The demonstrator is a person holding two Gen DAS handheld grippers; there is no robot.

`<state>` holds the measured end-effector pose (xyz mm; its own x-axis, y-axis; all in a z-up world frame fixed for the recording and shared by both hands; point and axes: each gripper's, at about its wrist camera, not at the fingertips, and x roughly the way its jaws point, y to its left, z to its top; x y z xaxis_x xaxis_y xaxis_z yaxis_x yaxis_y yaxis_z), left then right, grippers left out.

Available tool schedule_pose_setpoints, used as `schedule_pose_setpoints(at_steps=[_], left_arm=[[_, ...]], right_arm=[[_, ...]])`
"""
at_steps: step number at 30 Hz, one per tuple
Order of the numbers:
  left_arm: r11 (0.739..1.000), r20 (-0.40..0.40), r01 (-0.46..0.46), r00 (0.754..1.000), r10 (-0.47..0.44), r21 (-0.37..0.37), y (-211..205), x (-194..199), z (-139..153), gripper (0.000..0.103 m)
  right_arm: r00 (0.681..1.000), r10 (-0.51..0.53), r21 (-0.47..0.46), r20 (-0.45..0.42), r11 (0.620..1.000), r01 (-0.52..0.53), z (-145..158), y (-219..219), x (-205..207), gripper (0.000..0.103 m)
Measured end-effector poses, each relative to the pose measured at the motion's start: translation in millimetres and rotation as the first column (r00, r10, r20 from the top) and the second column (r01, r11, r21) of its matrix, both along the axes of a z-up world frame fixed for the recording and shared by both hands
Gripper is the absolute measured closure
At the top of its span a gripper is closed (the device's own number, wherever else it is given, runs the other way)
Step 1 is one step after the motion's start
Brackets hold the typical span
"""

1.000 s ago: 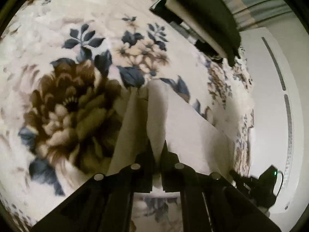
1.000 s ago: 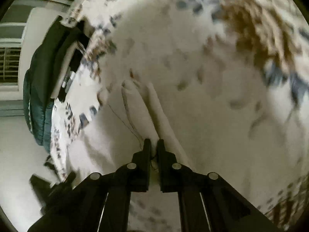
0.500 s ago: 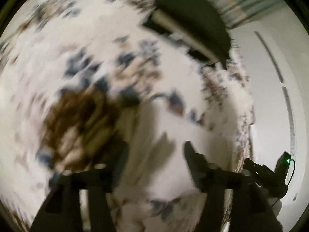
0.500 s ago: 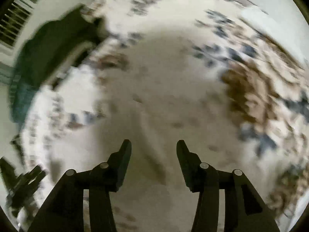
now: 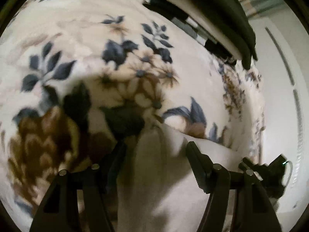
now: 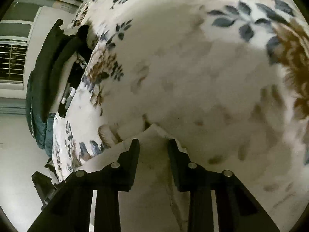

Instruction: Fold small clothes

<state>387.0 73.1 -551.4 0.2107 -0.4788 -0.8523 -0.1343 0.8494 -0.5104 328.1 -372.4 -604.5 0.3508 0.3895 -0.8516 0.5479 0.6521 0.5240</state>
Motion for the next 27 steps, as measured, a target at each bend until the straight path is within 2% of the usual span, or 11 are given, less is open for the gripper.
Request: schedule_pose_setpoints(at_steps=[2,4,6,9,13,17,22,24,25,26,27], left_arm=[[0.999,0.005,-0.032,0.999,0.032,0.002,11,-11,15,0.04],[0.999,0.02,-0.041,0.999,0.041,0.006,18,-25,29,0.04],[0.999,0.001,-0.036,0.999,0.036,0.004,23,-42,31,0.04],[0.998,-0.066,-0.048,0.997,0.045,-0.051,26,-52,10,0.04],[0.98,-0.142,-0.081,0.988,0.056,-0.183,23,-50,-28,0.04],[0.968,-0.142,-0.07,0.989,0.036,-0.242,16,-41,-36,0.036],[0.958,-0.105,-0.013,0.994,-0.018,-0.287,-3,-31,-26,0.036],[0.963,-0.081,0.006,0.996,-0.029,-0.27,-9,-30,-23,0.038],[0.964,-0.072,0.012,0.997,-0.032,-0.266,-10,-29,-22,0.053],[0.97,-0.07,0.017,0.997,-0.035,-0.244,-12,-28,-21,0.066],[0.97,-0.07,0.021,0.997,-0.038,-0.241,-14,-26,-21,0.082]], right_arm=[[0.999,-0.004,-0.056,-0.033,0.998,0.002,13,-7,-8,0.054],[1.0,-0.001,-0.057,-0.021,0.998,0.0,27,-13,-23,0.05],[0.999,0.027,-0.042,-0.035,0.999,-0.029,35,-13,-38,0.038],[0.997,0.064,0.052,-0.05,0.997,-0.061,29,-13,-59,0.034],[0.993,0.094,0.193,-0.071,0.978,-0.079,-7,-12,-68,0.032],[0.995,0.086,0.315,-0.044,0.947,-0.068,-37,-17,-64,0.029],[0.996,0.088,0.409,-0.012,0.91,-0.076,-44,-19,-56,0.029],[0.994,0.107,0.434,-0.006,0.896,-0.094,-45,-15,-52,0.031],[0.992,0.122,0.44,-0.008,0.892,-0.106,-46,-11,-50,0.032],[0.991,0.134,0.442,-0.008,0.889,-0.117,-46,-7,-48,0.043],[0.989,0.147,0.435,-0.009,0.891,-0.128,-45,-3,-45,0.063]])
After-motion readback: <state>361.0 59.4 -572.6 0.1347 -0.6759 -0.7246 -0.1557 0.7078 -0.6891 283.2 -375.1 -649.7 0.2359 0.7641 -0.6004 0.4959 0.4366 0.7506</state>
